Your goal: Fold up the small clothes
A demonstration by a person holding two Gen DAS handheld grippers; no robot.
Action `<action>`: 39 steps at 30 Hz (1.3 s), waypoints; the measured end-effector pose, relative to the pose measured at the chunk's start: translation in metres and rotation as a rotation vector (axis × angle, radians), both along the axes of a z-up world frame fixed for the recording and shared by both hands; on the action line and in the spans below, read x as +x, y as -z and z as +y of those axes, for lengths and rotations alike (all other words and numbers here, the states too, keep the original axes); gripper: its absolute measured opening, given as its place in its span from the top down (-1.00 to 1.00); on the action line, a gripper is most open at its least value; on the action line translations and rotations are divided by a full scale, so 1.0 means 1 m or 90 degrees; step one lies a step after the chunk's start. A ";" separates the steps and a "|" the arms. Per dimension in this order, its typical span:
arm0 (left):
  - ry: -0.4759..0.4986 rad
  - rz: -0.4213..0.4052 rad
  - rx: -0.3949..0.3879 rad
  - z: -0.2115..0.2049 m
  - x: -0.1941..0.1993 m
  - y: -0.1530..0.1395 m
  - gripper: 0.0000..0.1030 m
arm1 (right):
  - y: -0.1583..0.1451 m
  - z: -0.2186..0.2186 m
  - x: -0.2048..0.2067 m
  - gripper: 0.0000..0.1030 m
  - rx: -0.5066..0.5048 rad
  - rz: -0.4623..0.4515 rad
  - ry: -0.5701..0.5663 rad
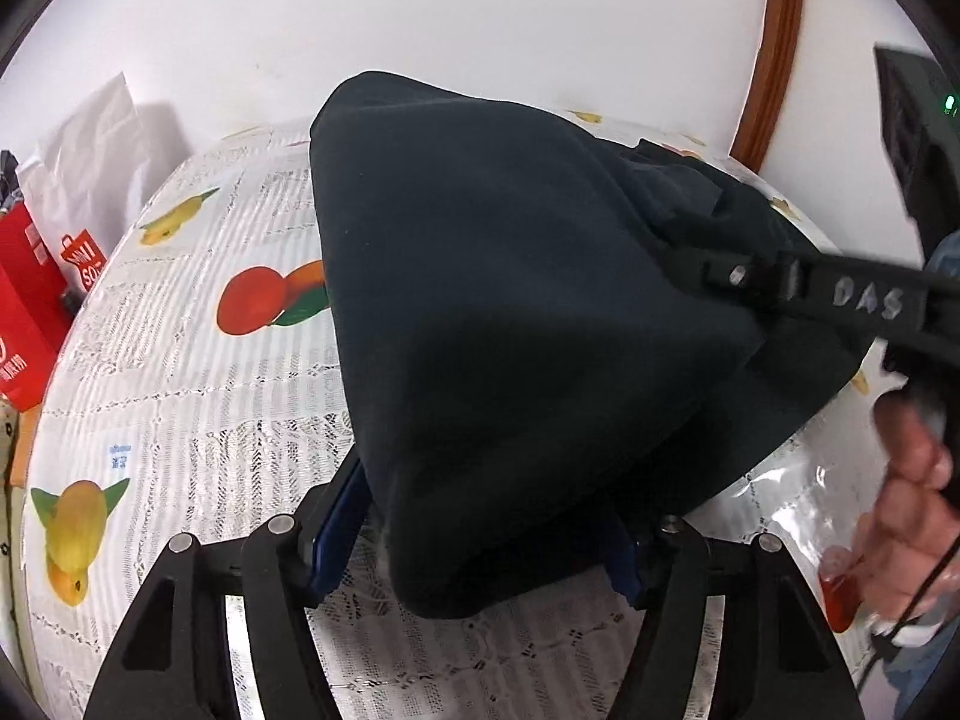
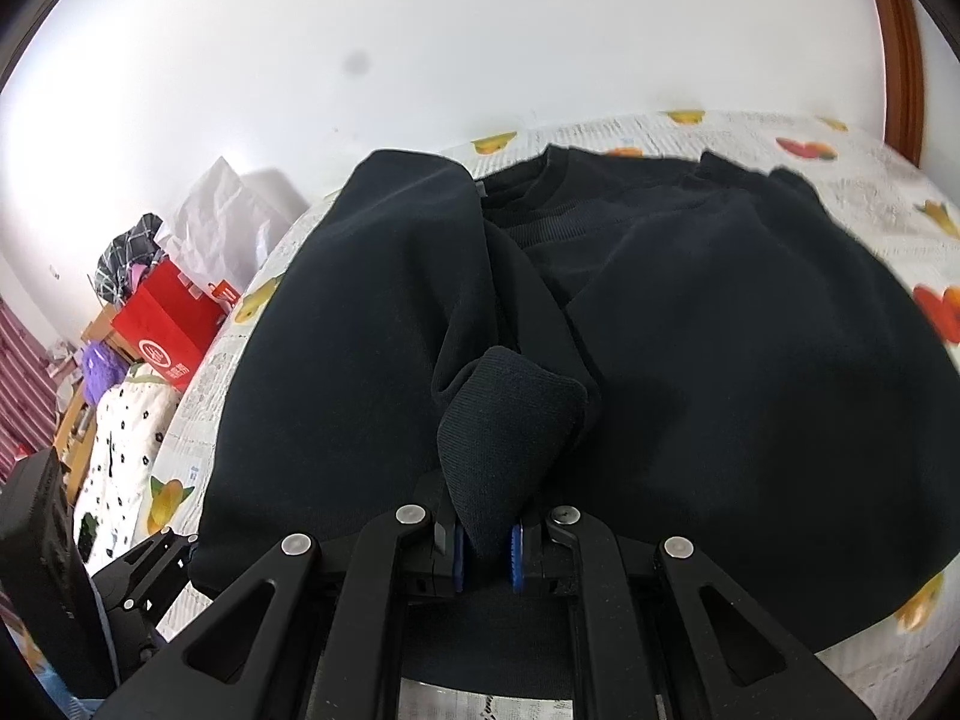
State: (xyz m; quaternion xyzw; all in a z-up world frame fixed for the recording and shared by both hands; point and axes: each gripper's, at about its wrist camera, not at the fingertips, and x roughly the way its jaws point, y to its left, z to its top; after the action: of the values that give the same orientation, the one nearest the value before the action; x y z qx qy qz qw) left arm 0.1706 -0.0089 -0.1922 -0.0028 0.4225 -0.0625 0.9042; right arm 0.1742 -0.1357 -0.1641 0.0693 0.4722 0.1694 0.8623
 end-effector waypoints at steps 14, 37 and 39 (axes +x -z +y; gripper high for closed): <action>-0.005 -0.002 0.003 0.004 -0.001 0.000 -0.26 | -0.028 -0.092 -0.042 0.85 0.013 -0.100 0.096; 0.036 0.003 0.005 -0.043 0.009 -0.003 -0.40 | 0.004 -0.082 0.005 0.46 0.063 -0.006 0.111; 0.027 0.003 0.006 -0.043 0.012 -0.002 -0.36 | -0.002 -0.079 0.004 0.63 0.056 -0.026 0.092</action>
State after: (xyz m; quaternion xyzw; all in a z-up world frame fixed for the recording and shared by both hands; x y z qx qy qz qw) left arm 0.1822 -0.0517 -0.1905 0.0104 0.4251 -0.0798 0.9016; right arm 0.1784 -0.2149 -0.1625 0.1376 0.4403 0.1288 0.8779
